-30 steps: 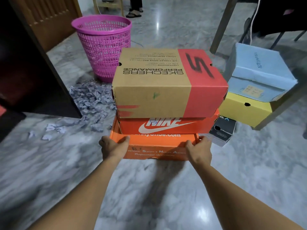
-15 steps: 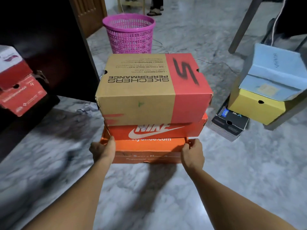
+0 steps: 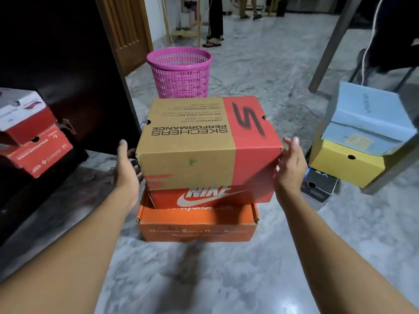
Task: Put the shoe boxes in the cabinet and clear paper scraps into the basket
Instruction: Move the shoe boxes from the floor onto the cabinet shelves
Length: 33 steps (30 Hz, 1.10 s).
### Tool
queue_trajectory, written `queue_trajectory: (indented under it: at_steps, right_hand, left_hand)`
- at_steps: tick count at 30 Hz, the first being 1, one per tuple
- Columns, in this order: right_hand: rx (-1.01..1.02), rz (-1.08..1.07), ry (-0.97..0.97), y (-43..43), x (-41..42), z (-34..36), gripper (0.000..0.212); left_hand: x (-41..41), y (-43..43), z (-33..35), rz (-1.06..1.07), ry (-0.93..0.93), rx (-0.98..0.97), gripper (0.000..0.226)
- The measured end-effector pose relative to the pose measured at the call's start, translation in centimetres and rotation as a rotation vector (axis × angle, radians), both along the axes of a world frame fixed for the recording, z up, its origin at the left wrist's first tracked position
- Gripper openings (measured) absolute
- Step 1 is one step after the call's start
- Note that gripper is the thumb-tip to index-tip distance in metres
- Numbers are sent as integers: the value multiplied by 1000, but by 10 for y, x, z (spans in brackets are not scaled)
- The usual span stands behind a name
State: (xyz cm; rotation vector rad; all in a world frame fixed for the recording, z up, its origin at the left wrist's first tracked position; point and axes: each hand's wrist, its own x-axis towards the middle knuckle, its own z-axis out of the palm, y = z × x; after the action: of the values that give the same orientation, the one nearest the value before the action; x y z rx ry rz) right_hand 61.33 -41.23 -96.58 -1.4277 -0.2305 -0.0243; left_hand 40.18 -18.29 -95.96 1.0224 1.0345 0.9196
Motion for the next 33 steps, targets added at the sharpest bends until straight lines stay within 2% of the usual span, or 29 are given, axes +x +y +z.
queue_trajectory:
  at_steps: [2, 4, 8, 11, 14, 20, 28, 31, 33]
  right_hand:
    - [-72, 128, -99, 4, -3, 10, 56]
    - [-118, 164, -123, 9, -11, 13, 56]
    - [-129, 55, -83, 20, -25, 17, 59]
    - [-126, 32, -101, 36, -41, 28, 65]
    - [-139, 60, -137, 55, -65, 47, 51]
    - [-108, 189, -210, 114, -126, 85, 72]
    - [59, 552, -202, 222, -201, 161, 64]
    - [52, 707, -152, 265, -236, 195, 53]
    - [73, 770, -118, 287, -258, 219, 51]
  left_hand:
    - [7, -7, 9, -153, -45, 39, 53]
    - [13, -14, 18, -192, -76, 45, 53]
    - [2, -17, 28, -111, -102, 56, 42]
    - [-24, -11, 42, -68, -115, 77, 43]
    - [-60, -3, 67, -13, -89, 96, 45]
    - [-150, 13, 118, 182, -38, 167, 50]
    - [-242, 36, 202, 455, 7, 371, 50]
    - [-275, 49, 231, 640, 58, 418, 67]
    - [-293, 55, 245, 839, 104, 472, 59]
